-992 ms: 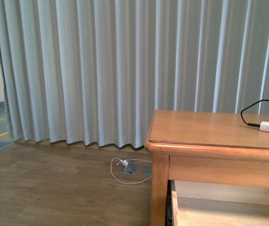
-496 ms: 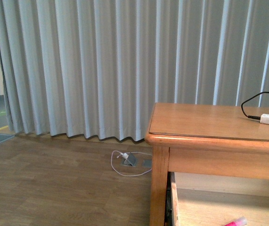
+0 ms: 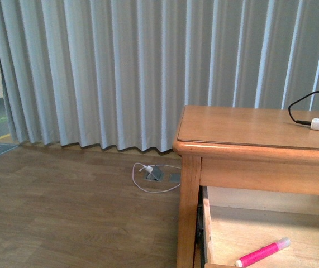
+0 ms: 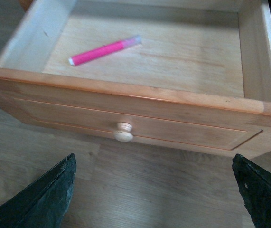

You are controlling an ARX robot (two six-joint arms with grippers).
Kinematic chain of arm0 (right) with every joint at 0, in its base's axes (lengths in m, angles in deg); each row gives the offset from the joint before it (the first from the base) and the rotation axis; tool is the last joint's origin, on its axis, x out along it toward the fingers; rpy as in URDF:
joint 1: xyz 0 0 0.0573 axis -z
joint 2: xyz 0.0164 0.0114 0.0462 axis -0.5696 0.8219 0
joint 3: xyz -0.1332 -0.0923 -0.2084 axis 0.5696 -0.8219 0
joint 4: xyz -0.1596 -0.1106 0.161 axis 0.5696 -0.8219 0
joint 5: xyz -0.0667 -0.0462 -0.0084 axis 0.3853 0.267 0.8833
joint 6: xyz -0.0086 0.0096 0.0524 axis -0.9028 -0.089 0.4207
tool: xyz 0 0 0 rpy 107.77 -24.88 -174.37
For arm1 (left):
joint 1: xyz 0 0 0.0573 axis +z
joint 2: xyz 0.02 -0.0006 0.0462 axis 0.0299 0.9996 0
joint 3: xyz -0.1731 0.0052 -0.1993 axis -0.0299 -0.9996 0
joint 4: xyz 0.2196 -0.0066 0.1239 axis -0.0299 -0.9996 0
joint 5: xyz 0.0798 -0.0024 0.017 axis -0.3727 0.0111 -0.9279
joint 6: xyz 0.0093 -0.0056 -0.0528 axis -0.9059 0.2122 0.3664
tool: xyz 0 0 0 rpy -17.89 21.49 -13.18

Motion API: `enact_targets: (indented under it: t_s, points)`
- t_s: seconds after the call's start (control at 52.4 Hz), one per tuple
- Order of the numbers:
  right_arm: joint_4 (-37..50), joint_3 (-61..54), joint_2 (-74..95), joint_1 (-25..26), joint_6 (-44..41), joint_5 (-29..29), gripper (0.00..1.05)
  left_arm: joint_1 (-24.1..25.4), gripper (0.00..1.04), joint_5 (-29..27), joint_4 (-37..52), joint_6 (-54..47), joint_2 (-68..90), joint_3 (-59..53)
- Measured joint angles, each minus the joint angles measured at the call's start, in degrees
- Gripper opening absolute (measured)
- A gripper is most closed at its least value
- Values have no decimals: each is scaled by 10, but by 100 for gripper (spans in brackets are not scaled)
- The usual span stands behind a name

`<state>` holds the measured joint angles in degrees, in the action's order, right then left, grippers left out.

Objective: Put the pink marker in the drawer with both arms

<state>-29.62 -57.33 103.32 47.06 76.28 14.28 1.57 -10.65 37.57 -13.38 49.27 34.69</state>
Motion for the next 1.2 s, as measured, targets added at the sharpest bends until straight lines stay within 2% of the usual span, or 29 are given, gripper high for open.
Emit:
enact_targets:
  t_s: [0.362, 0.839, 1.201]
  points:
    - [151, 52, 270, -23, -5, 42, 96, 0, 99, 0, 0, 0, 0, 0]
    - [314, 155, 464, -72, 65, 100, 96, 0, 99, 0, 0, 0, 0, 0]
    - [394, 265, 581, -100, 109, 135, 96, 0, 99, 0, 0, 0, 0, 0]
